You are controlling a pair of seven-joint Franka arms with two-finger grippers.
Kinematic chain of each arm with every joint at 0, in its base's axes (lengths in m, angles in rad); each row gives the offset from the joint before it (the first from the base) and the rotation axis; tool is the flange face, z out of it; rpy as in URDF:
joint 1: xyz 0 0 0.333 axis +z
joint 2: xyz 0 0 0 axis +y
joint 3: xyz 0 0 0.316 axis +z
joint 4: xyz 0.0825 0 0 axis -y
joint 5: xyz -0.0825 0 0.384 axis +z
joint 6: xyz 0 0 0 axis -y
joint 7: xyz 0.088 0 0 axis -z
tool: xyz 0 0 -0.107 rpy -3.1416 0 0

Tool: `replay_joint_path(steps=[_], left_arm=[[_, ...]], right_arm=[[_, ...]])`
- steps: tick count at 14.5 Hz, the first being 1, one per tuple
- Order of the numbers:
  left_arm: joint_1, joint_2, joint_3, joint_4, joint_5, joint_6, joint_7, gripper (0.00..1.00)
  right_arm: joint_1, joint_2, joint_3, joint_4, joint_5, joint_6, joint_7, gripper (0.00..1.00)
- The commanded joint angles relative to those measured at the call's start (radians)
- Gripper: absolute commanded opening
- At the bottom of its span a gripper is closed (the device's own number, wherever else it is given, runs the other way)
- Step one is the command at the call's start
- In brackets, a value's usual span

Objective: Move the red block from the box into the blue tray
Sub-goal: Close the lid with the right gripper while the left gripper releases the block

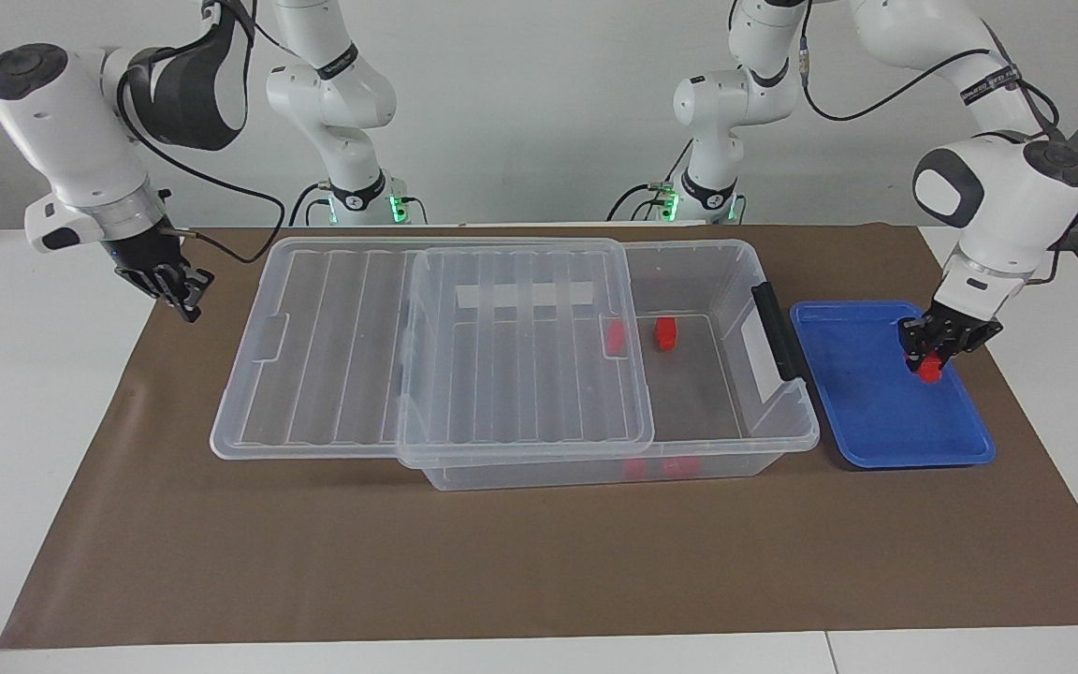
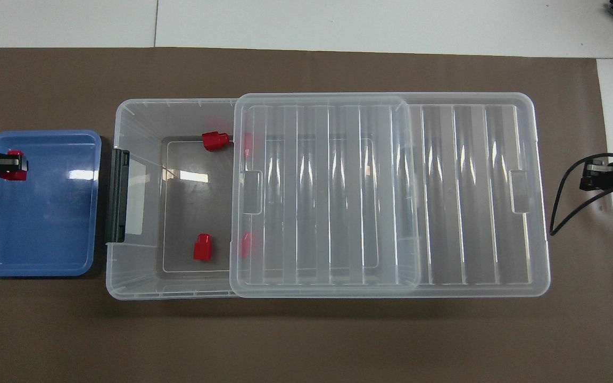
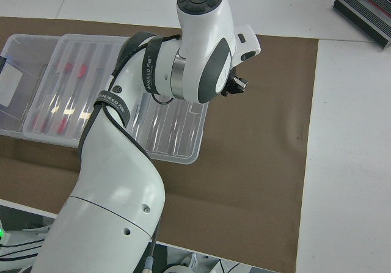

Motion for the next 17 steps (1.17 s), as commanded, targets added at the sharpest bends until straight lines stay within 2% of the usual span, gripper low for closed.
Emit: replay_joint_path(steps=[1,6,10,14,17], left_arm=[[0.005,0.046,-0.002,-0.07,-0.015,0.141,-0.054,0.0],[0.029,0.126,-0.002,-0.077,-0.015,0.215,-0.048,0.0],[0.036,0.128,-0.002,-0.136,-0.015,0.28,-0.039,0.0],[0.019,0.132,-0.005,-0.152,-0.015,0.3,-0.036,0.0],[-0.004,0.134,-0.007,-0.192,-0.015,0.371,-0.037,0.0]], right_arm=[[-0.004,-0.011,0.01,-0.053,0.003,0.063,-0.015,0.0],[0.019,0.023,0.01,-0.056,0.003,0.083,-0.025,0.0],[0.061,0.032,0.012,-0.066,0.003,0.098,-0.017,0.0],[0.096,0.029,0.012,-0.089,0.003,0.109,-0.017,0.0],[0.136,0.027,0.013,-0.089,0.003,0.106,-0.014,0.0]])
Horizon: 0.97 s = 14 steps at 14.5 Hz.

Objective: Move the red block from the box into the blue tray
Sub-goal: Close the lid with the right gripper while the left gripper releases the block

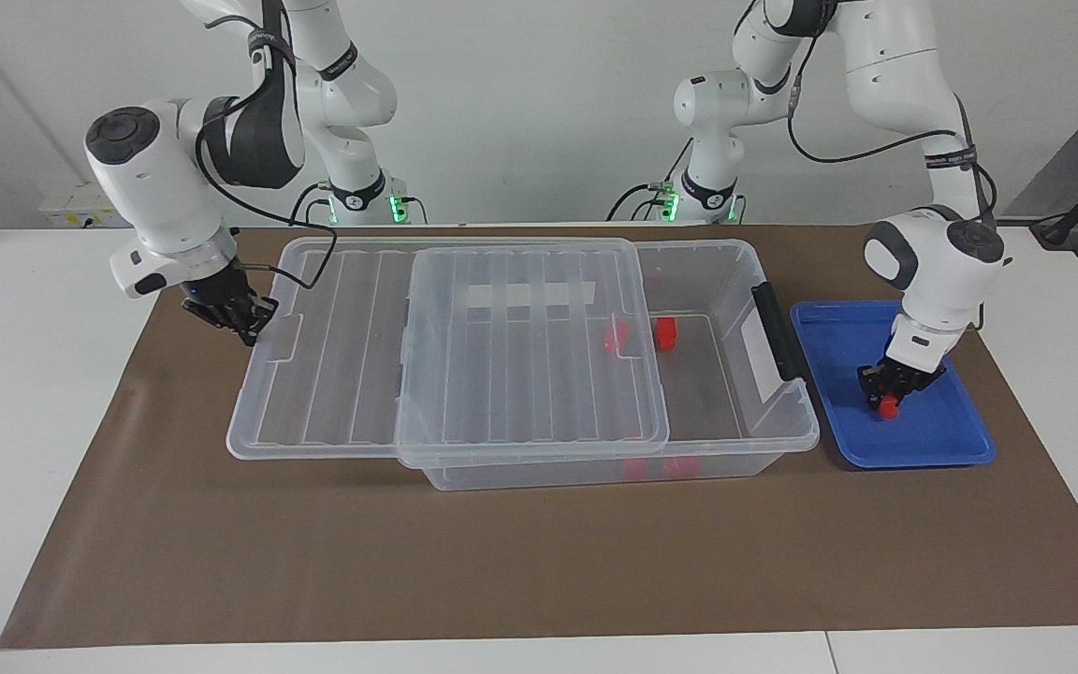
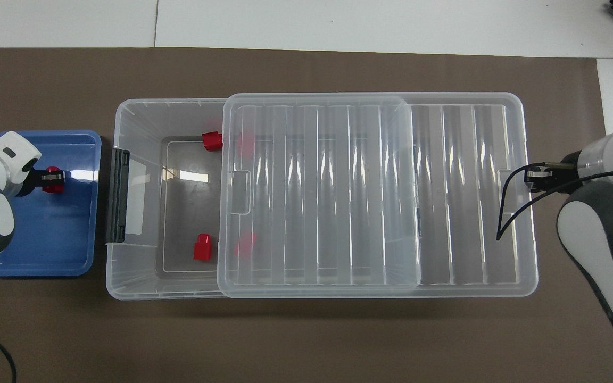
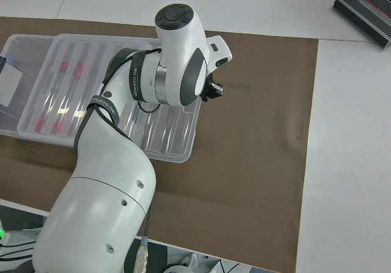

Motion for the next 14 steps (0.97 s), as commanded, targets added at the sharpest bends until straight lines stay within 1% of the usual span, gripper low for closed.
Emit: replay_joint_path(steps=[1,3,5,6,7,8,9,10,11,14], left_arm=[[-0.022,-0.003,0.011,-0.068,-0.012,0.108,0.008,0.0],[-0.022,-0.003,0.011,-0.094,-0.012,0.153,0.008,0.0],[-0.022,-0.002,0.011,-0.094,-0.012,0.153,0.008,0.0],[-0.023,-0.002,0.011,-0.093,-0.012,0.153,0.008,0.28],[-0.029,-0.002,0.012,-0.091,-0.012,0.151,0.008,0.63],[-0.034,-0.002,0.011,-0.085,-0.012,0.145,0.008,0.97],[-0.034,-0.003,0.011,-0.082,-0.012,0.139,0.008,1.0],[-0.032,-0.011,0.009,-0.078,-0.012,0.124,0.008,1.0],[-0.032,-0.02,0.007,-0.053,-0.012,0.075,0.008,1.0],[-0.034,-0.063,0.003,0.078,-0.012,-0.208,0.006,1.0]], right_arm=[[0.032,-0.011,0.004,-0.023,0.003,0.022,-0.013,0.0],[0.066,-0.019,0.004,-0.035,0.004,0.006,0.0,0.0],[0.096,-0.025,0.004,-0.046,0.004,0.006,0.018,0.0],[0.113,-0.025,0.004,-0.046,0.004,0.006,0.021,0.0],[0.124,-0.025,0.005,-0.046,0.004,0.006,0.024,0.0],[0.148,-0.025,0.005,-0.046,0.004,0.004,0.048,0.0],[0.164,-0.026,0.005,-0.046,0.004,0.001,0.079,0.0],[0.179,-0.028,0.005,-0.046,0.004,-0.005,0.092,0.0],[0.195,-0.028,0.005,-0.046,0.006,-0.01,0.093,0.0],[0.23,-0.032,0.008,-0.046,0.012,-0.017,0.095,0.0]])
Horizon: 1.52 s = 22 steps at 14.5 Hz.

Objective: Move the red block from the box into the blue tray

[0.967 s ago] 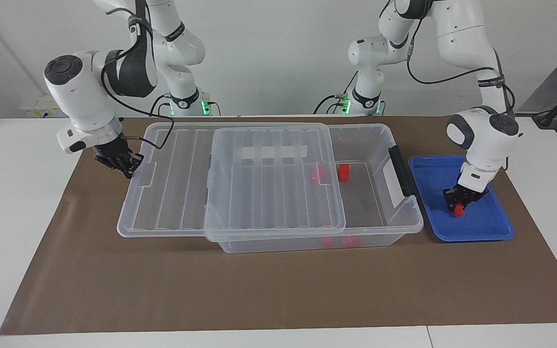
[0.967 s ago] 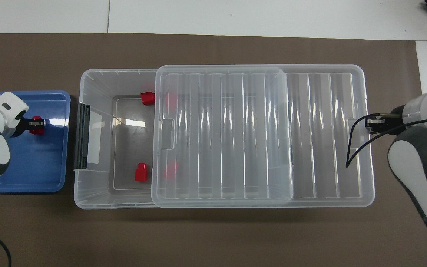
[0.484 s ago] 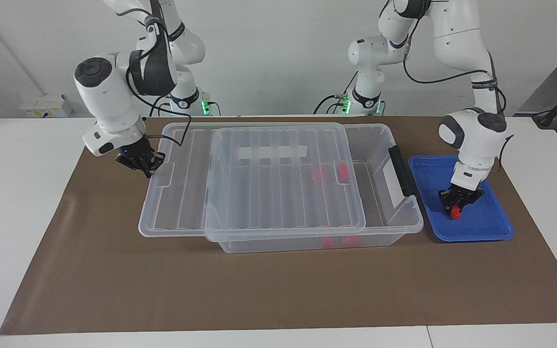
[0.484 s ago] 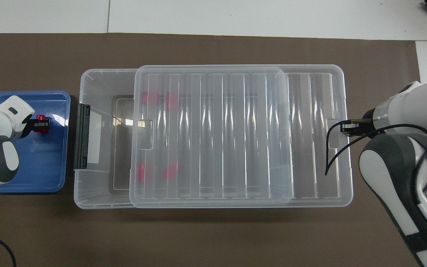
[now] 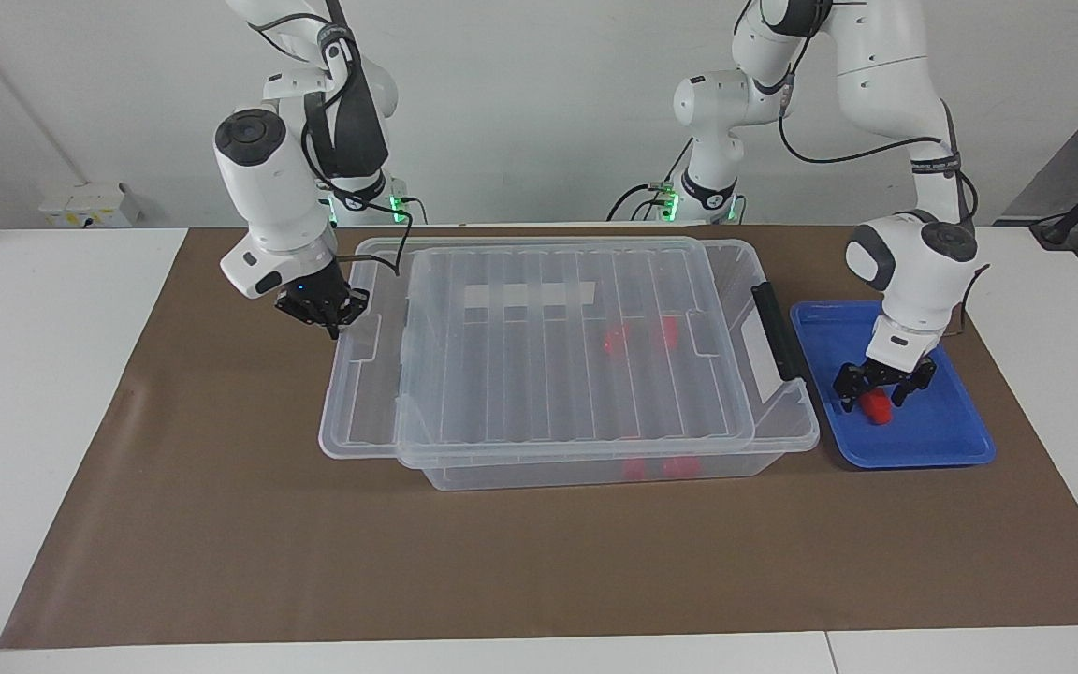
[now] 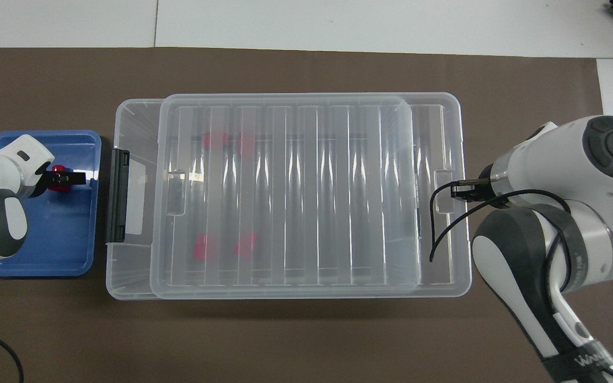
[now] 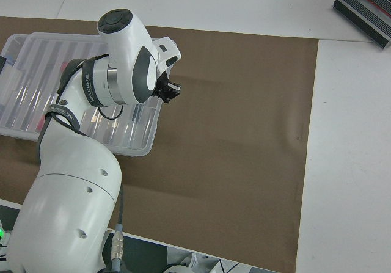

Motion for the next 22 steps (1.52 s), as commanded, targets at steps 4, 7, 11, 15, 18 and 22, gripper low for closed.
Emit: replay_joint_path(steps=[4,7,11,15,18,22], left_arm=[[-0.014,-0.157,0.008,0.177,-0.012,-0.474,0.005,1.0],[-0.023,-0.199,-0.009,0.331,-0.012,-0.78,0.001,1.0],[-0.026,-0.318,-0.02,0.328,-0.012,-0.997,-0.008,1.0],[-0.029,-0.421,-0.05,0.334,-0.012,-1.183,-0.044,1.0],[-0.029,-0.443,-0.185,0.354,-0.006,-1.172,-0.181,1.0],[-0.028,-0.452,-0.3,0.343,-0.01,-1.119,-0.285,1.0]], right_arm=[[0.045,-0.031,0.005,-0.026,0.047,-0.007,0.04,0.0],[0.067,-0.031,0.006,-0.026,0.048,-0.007,0.051,0.0],[0.09,-0.033,0.006,-0.026,0.048,-0.004,0.051,0.0],[0.116,-0.033,0.008,-0.026,0.05,-0.004,0.053,0.0],[0.119,-0.033,0.008,-0.026,0.056,-0.005,0.053,0.0],[0.119,-0.033,0.006,-0.021,0.073,-0.005,0.05,0.0]])
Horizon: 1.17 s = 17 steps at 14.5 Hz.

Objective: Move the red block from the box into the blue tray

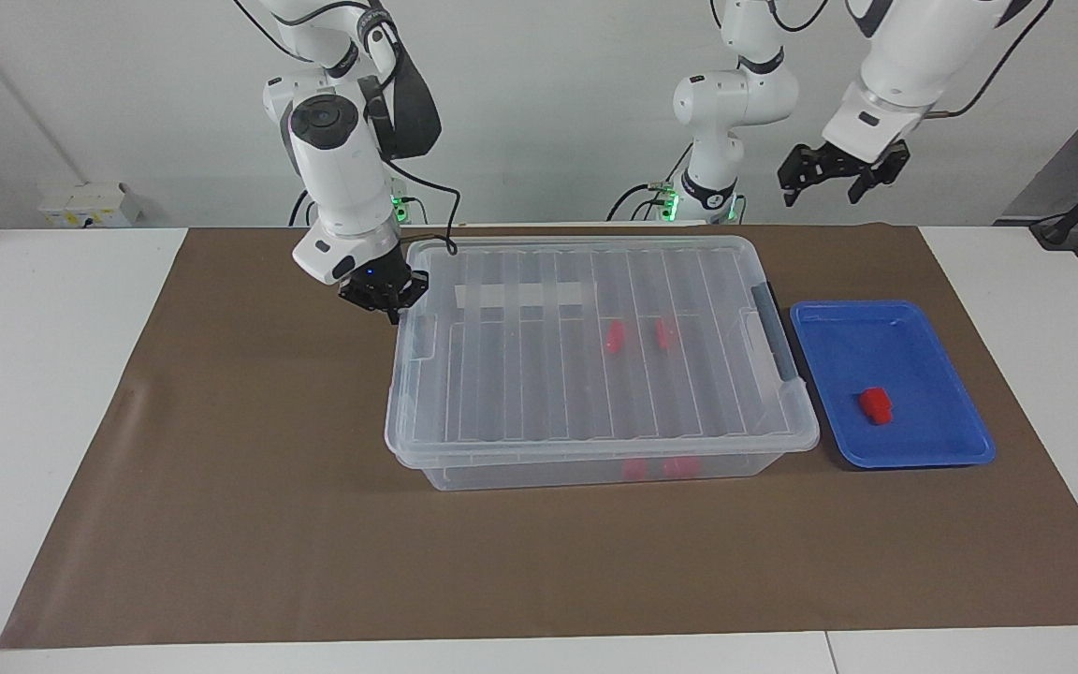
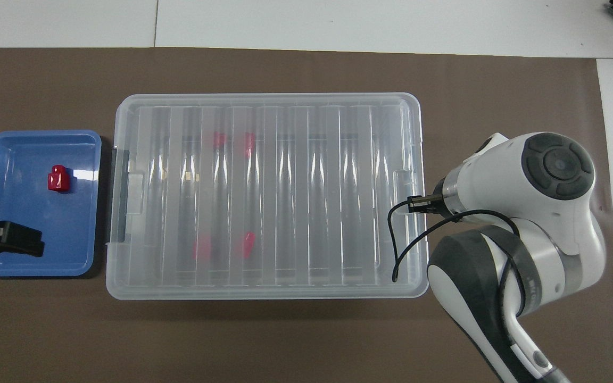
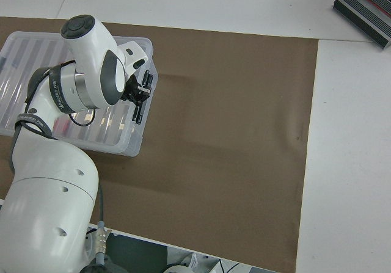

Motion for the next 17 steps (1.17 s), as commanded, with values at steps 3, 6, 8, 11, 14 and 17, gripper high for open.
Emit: replay_joint_path(steps=[3,6,8,11,14,17], left_arm=[[0.003,-0.008,0.013,-0.016,-0.008,0.055,-0.007,1.0],[-0.001,-0.006,0.002,-0.013,-0.008,0.074,-0.008,1.0],[-0.003,-0.011,-0.003,-0.026,-0.008,0.11,-0.014,1.0],[-0.008,-0.011,-0.001,-0.026,-0.008,0.118,-0.017,1.0],[-0.008,-0.011,-0.001,-0.027,-0.008,0.137,-0.017,1.0],[-0.012,-0.011,-0.001,-0.027,-0.008,0.137,-0.017,1.0]], right_arm=[[-0.013,-0.036,-0.009,-0.007,0.019,-0.026,0.016,0.0],[-0.065,-0.05,-0.012,0.004,0.021,-0.034,0.011,0.0],[-0.066,-0.05,-0.012,0.015,0.021,-0.041,0.011,0.0],[-0.066,-0.051,-0.015,0.027,0.019,-0.047,0.017,0.0],[-0.123,-0.057,-0.021,0.065,0.016,-0.086,0.023,0.96],[-0.163,-0.054,-0.028,0.122,-0.002,-0.132,0.025,1.0]])
